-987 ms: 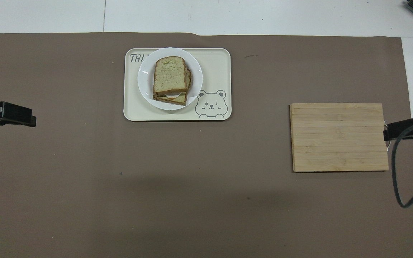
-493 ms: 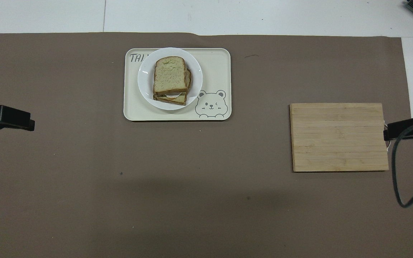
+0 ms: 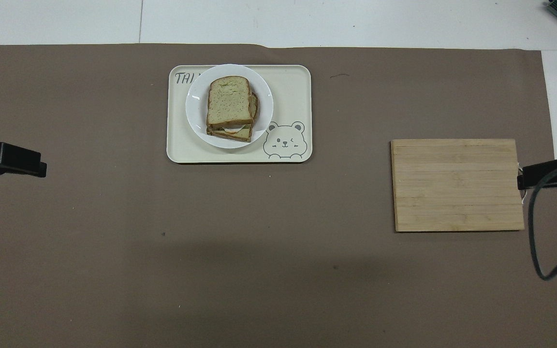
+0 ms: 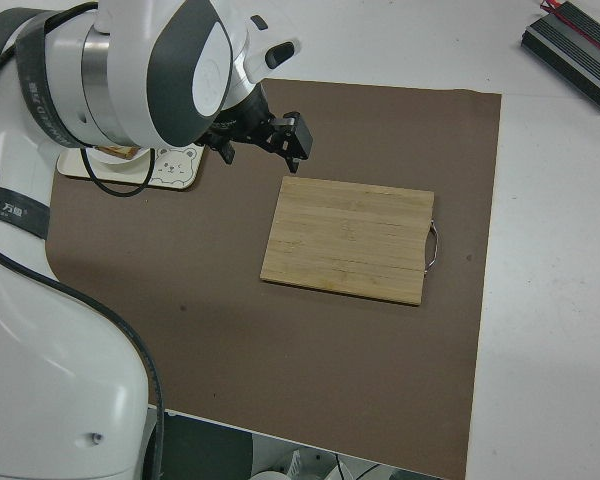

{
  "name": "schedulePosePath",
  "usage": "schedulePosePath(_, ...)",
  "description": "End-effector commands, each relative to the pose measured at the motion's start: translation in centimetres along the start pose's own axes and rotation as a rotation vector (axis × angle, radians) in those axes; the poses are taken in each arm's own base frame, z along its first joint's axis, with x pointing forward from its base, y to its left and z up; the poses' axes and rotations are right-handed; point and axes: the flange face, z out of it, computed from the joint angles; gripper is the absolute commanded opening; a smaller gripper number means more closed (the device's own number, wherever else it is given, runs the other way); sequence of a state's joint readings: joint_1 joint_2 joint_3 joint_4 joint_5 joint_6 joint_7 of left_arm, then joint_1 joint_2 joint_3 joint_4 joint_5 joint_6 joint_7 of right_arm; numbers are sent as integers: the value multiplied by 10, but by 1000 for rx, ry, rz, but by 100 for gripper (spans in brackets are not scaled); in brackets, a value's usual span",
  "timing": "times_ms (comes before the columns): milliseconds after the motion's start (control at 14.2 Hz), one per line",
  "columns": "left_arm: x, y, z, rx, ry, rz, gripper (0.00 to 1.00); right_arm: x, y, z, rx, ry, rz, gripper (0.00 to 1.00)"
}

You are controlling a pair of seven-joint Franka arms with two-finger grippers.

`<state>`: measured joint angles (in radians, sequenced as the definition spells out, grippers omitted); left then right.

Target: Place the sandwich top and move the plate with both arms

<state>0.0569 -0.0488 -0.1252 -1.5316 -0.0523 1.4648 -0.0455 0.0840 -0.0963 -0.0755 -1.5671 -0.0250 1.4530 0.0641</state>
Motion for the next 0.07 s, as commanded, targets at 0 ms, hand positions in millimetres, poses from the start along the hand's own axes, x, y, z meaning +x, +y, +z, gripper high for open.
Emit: schedulePosePath(0,-4,-4,-4,-3,-8,4,100,-2,5,-4,1,-9,-17,100)
